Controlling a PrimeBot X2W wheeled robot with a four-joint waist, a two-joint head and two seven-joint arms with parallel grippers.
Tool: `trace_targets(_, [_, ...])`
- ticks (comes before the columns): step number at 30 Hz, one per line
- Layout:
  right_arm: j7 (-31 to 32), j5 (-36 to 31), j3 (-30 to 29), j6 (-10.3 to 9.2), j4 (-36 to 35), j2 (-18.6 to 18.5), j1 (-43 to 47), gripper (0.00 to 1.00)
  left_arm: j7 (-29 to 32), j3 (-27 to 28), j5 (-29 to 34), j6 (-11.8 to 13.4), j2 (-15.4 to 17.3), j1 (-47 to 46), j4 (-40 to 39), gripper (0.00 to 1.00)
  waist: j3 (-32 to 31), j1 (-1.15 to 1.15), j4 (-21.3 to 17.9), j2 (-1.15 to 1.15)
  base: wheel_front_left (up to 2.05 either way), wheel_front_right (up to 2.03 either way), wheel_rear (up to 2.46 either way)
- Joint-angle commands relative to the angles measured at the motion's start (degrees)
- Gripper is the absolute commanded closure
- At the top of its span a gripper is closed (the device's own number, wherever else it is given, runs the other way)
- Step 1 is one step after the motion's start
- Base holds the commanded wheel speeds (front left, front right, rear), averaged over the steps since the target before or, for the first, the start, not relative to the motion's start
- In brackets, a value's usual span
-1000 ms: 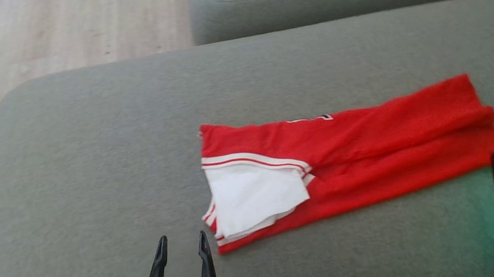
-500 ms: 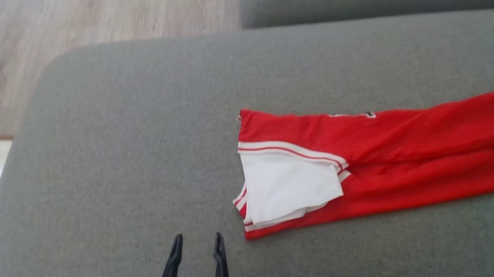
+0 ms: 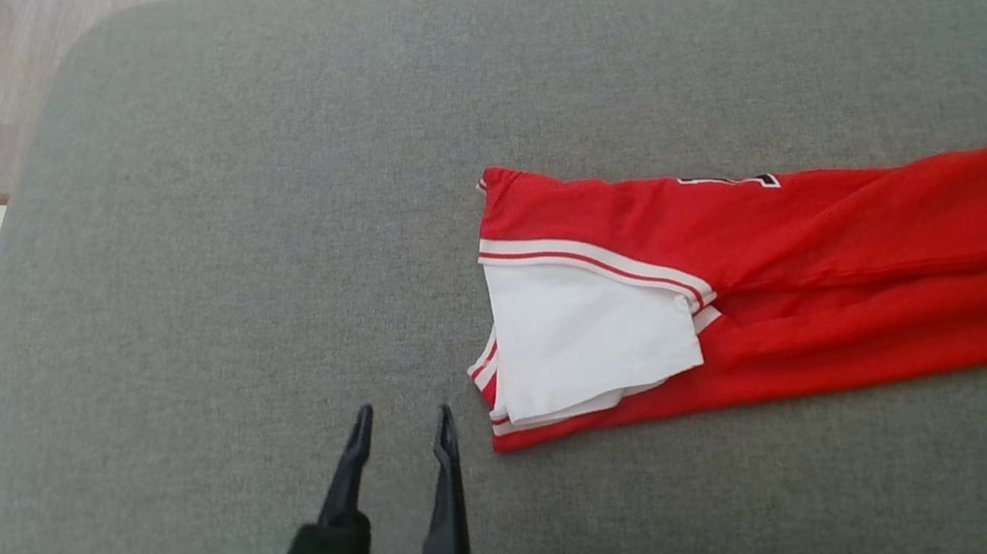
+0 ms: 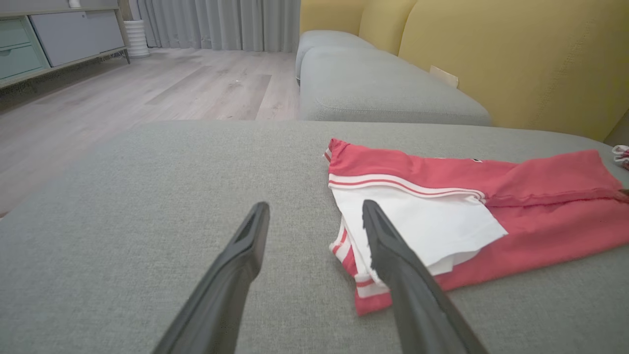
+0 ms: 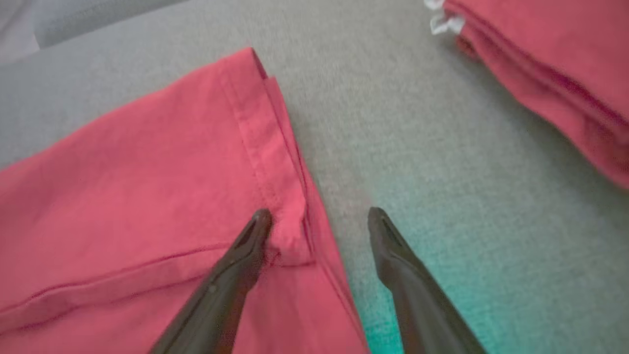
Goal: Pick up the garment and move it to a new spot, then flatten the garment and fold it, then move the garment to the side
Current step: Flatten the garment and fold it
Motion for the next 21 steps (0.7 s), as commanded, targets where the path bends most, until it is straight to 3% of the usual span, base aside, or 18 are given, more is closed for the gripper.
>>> trace_targets(1, [0.5,0.4,2.0,-0.05,-0.4,-1.5,-0.9,0.0,-0.7,2.3,0.3,-0.1,-0.5,-2.8,-1.5,0.0,0.4,0.0,0.0,0.0,0.0,0.0,0.0])
trace_targets(5, [3.4,3.5,5.4,-0.05,0.6,0.0,-0.6,0.0,-0.7,2.6,0.5,-0.3,-0.6,-3.6,-1.7,0.0,0.6,0.0,-0.6,0.0,0.0,0.0,0.0])
trace_targets(6, [4.4,4.7,6.5,-0.05,0.4,0.4,-0.4,0.08,-0.7,2.7,0.5,-0.4,-0.6,-3.6,-1.7,0.0,0.6,0.0,-0.9,0.0,0.0,0.0,0.0])
trace_targets(7, [5.3,5.9,7.6,-0.05,-0.1,0.6,-0.1,0.5,-0.7,2.7,0.4,-0.5,-0.6,-3.6,-1.8,0.0,0.5,0.0,-1.2,0.0,0.0,0.0,0.0])
trace_targets(8, [5.9,7.2,8.8,-0.05,-0.8,0.6,0.2,0.84,-0.7,2.7,0.4,-0.6,-0.7,-3.6,-1.8,0.0,0.5,0.0,-1.4,0.0,0.0,0.0,0.0])
trace_targets(9, [6.0,8.4,9.6,-0.05,-1.6,0.4,0.6,1.0,-0.7,2.6,0.3,-0.8,-0.7,-3.5,-1.8,0.0,0.4,0.0,-1.7,0.0,0.0,0.0,0.0])
trace_targets(13, [3.8,11.3,12.8,-0.05,-5.3,-2.6,1.7,1.0,-0.7,2.1,0.1,-0.9,-0.7,-3.2,-1.7,0.0,-0.3,0.0,-3.6,0.0,0.0,0.0,0.0])
trace_targets(21, [1.2,10.2,14.3,-0.05,-9.0,-9.7,1.0,1.0,-0.7,2.0,-0.2,-0.7,-0.7,-3.2,-1.5,0.0,-1.4,0.0,-7.2,0.0,0.0,0.0,0.0])
